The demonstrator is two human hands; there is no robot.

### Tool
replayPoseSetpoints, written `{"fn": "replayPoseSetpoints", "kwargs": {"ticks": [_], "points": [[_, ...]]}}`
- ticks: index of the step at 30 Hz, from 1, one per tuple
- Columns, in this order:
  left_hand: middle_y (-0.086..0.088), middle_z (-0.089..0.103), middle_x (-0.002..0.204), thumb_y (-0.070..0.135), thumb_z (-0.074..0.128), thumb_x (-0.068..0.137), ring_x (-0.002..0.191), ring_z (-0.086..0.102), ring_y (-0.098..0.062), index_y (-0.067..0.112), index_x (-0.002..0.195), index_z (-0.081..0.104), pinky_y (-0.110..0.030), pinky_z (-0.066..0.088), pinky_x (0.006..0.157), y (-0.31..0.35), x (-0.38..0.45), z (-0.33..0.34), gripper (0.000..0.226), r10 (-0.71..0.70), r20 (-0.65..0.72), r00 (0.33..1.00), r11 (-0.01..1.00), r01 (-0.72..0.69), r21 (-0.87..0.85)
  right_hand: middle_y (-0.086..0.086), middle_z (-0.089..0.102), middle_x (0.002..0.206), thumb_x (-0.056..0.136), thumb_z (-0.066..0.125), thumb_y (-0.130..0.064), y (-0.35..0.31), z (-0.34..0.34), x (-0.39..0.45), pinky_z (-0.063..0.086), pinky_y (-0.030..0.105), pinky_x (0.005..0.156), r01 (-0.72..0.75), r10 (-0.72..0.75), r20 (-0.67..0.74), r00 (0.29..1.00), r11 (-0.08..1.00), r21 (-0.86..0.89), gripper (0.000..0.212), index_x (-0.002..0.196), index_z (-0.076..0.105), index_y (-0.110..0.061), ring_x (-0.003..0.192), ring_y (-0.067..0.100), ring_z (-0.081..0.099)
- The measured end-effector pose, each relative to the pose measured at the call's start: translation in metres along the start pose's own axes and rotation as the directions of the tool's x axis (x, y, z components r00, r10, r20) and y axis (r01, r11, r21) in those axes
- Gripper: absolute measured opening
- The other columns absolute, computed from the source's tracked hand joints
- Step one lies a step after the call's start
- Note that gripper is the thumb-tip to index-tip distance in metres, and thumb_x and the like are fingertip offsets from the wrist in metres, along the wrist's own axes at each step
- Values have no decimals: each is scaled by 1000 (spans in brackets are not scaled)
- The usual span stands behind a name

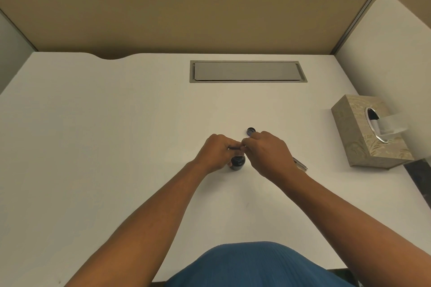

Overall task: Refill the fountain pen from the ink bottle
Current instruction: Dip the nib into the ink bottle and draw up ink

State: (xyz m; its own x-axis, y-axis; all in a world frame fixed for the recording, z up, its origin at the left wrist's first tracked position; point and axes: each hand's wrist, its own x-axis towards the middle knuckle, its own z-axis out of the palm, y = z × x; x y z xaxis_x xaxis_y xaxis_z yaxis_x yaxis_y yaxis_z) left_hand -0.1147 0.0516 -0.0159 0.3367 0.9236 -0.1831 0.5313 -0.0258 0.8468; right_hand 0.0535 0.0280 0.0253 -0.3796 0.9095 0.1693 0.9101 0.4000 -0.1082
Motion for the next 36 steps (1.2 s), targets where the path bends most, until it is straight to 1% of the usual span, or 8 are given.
{"fn": "replayPoseSetpoints", "kwargs": {"ticks": [4, 9, 13, 18, 21, 27, 33, 36], "points": [[-1, 79, 83, 17, 71, 89, 51, 62, -9, 23, 94, 81, -31, 56, 71, 2, -1, -1, 13, 1, 4, 1000, 1000, -2, 8, 3, 60, 70, 91, 63, -21, -2, 2, -1, 38, 29, 46, -15, 15, 5, 1000, 1000, 13, 17, 76, 68, -14, 66, 26, 55], [16, 76, 98, 17, 74, 87, 56, 68, -16, 27, 106, 79, -18, 52, 63, 9, -5, -8, 22, -15, 28, 1000, 993, 18, -121, 0, 68, 86, 94, 54, -29, -1, -14, -2, 50, 36, 63, -125, 115, 75, 990, 983, 138, 19, 92, 70, -18, 79, 24, 60], [10, 78, 104, 15, 68, 90, 58, 71, -18, 21, 106, 79, -16, 48, 58, 5, -8, -14, 21, -46, -69, 997, 980, 32, -197, -9, 73, 88, 91, 59, -27, 2, -31, -7, 49, 32, 66, -200, 192, 54, 980, 949, 244, 15, 94, 72, -18, 75, 17, 64], [9, 79, 99, 10, 61, 92, 56, 69, -17, 20, 95, 78, -23, 50, 56, 0, -12, -18, 20, -115, -237, 965, 942, 31, -334, -20, 64, 77, 87, 61, -24, 9, -34, -14, 45, 24, 62, -333, 338, 51, 940, 870, 362, 12, 93, 71, -22, 65, 8, 62], [8, 79, 97, 9, 60, 92, 57, 68, -15, 23, 93, 76, -25, 51, 57, -3, -14, -17, 21, -145, -257, 955, 932, 45, -359, -20, 64, 75, 85, 63, -22, 12, -32, -18, 41, 19, 59, -382, 402, 51, 914, 816, 434, 9, 91, 71, -21, 60, 0, 59], [4, 79, 97, 9, 60, 93, 60, 69, -16, 22, 93, 76, -23, 50, 56, -6, -19, -8, 21, -197, -240, 950, 897, 76, -436, -17, 68, 77, 85, 65, -21, 11, -28, -26, 40, 17, 55, -422, 466, 49, 883, 745, 516, 7, 88, 71, -23, 57, 0, 56], [-1, 79, 102, 14, 61, 95, 66, 69, -16, 14, 102, 74, -24, 51, 62, -11, -21, -11, 15, -367, -153, 918, 666, 144, -732, -16, 67, 76, 84, 66, -22, 15, -22, -38, 46, 21, 57, -498, 546, 78, 834, 685, 532, 7, 87, 72, -23, 57, 2, 57], [-3, 79, 105, 15, 61, 96, 69, 69, -16, 12, 105, 73, -23, 52, 63, -18, -22, -15, 15, -430, -139, 892, 564, 146, -813, -15, 67, 73, 84, 66, -23, 15, -26, -40, 43, 11, 54, -524, 599, 72, 797, 629, 575, 6, 86, 72, -26, 62, 5, 59]]}}
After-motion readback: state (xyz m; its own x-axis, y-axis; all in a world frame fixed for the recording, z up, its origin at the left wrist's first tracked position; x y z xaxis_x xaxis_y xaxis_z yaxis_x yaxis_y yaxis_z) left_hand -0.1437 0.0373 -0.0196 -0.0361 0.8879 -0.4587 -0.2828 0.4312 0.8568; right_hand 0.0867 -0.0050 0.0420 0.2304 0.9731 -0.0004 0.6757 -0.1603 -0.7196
